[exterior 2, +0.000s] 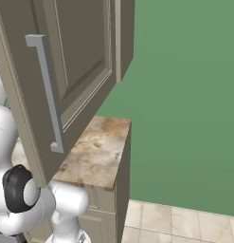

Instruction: Collect the paprika, mayonnaise, and shaker from the cabinet and place them next to the stove.

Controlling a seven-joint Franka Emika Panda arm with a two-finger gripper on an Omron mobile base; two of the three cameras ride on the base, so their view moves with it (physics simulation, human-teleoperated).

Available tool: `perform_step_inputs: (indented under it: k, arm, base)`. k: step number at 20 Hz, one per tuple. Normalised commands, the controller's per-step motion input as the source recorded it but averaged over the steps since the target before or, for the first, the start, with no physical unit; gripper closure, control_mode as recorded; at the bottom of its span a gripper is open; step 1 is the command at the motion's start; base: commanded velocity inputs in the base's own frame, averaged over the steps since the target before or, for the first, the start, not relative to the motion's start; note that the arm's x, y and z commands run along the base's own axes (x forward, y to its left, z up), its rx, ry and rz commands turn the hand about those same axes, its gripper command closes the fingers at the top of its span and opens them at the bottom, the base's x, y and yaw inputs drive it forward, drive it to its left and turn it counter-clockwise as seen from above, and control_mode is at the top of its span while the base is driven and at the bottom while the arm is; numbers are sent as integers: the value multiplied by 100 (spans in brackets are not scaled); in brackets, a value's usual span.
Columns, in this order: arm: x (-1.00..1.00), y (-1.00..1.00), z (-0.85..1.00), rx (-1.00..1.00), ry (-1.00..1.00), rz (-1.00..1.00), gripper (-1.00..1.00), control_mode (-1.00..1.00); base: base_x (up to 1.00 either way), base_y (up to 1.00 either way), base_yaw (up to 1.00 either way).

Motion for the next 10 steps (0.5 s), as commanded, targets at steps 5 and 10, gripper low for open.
perform_step_inputs:
  k: [5,10]
  arm:
    - [35,9,1,0,0,0,-100,-100]
    - [33,2,0,0,0,0,-100,-100]
  base:
    - [0,0,0]
    - [0,0,0]
